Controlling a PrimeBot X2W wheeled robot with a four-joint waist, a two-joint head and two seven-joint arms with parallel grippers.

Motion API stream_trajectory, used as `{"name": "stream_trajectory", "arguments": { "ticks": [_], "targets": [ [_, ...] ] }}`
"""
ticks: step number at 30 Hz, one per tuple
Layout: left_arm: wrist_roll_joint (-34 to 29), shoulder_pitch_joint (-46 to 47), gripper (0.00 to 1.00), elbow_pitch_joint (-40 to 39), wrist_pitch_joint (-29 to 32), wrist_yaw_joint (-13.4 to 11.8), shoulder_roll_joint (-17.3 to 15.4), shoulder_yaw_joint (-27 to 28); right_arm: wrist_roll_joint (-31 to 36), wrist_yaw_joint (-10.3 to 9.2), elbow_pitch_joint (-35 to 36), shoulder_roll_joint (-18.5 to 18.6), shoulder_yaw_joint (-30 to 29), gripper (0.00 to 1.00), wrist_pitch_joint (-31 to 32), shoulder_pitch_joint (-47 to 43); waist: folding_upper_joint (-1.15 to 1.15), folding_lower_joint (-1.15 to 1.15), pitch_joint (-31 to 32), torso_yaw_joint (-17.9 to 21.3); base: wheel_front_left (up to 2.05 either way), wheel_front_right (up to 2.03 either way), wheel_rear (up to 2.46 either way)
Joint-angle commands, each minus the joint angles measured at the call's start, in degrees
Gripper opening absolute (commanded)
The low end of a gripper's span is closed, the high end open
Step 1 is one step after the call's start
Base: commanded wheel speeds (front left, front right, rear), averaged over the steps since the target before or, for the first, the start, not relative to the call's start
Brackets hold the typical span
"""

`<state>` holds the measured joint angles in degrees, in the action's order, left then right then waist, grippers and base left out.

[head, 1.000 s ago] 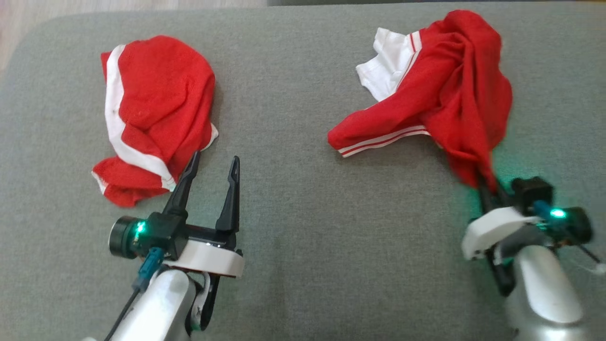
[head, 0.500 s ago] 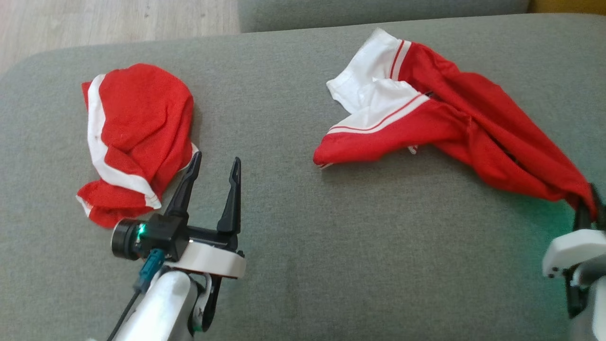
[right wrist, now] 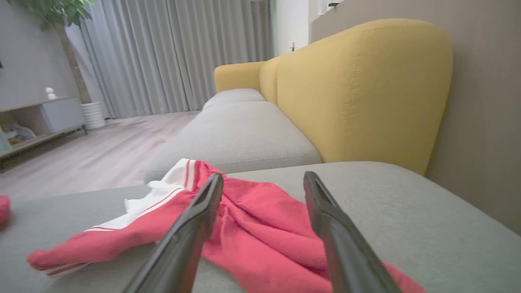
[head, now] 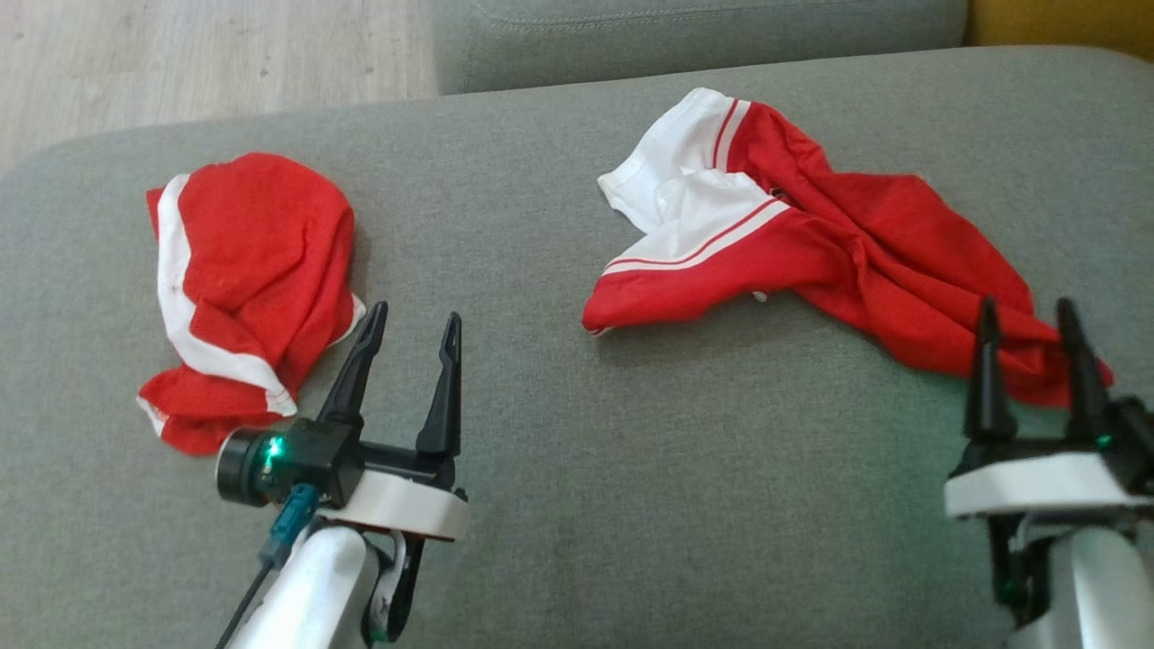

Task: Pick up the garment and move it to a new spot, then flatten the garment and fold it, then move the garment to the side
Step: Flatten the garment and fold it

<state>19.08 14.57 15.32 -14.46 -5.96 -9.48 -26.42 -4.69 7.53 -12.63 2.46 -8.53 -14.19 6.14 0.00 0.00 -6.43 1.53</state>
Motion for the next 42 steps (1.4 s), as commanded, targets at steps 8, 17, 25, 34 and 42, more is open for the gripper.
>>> {"name": "stream_trajectory", "arguments": {
  "ticks": [8,17,25,34,42],
  "targets": [
    [-0.96,1.04,1.00,-1.97,-0.53,0.71,0.09,2.47,-5.04,-0.04,8.37,0.42,7.81,1.00,-0.79,-2.61,0.00,0.00,-0.06,-0.04,0.00,0.00,0.00],
    [-1.63,2.17,1.00,-2.03,-0.53,1.36,0.49,2.03,-5.00,-0.04,5.35,0.42,11.25,1.00,0.23,2.06,0.00,0.00,-2.16,-3.08,0.00,0.00,0.00],
    [-2.15,4.22,1.00,-3.24,-0.53,2.37,1.74,2.45,-2.51,-0.04,-4.80,0.64,10.77,1.00,11.00,17.15,0.00,0.00,-6.96,-7.98,0.00,0.00,0.00],
    [-3.03,5.95,1.00,-2.32,-0.53,3.60,3.70,2.43,-3.17,-0.04,-22.84,6.08,9.12,1.00,17.45,29.84,0.00,0.00,-9.54,-12.77,0.00,0.00,0.00],
    [-3.84,5.74,1.00,-1.99,-0.53,4.17,4.18,3.42,-9.76,-0.04,-29.25,7.13,15.17,0.00,18.62,32.18,0.00,0.00,-9.00,-12.48,0.00,0.00,0.00]
  ]
}}
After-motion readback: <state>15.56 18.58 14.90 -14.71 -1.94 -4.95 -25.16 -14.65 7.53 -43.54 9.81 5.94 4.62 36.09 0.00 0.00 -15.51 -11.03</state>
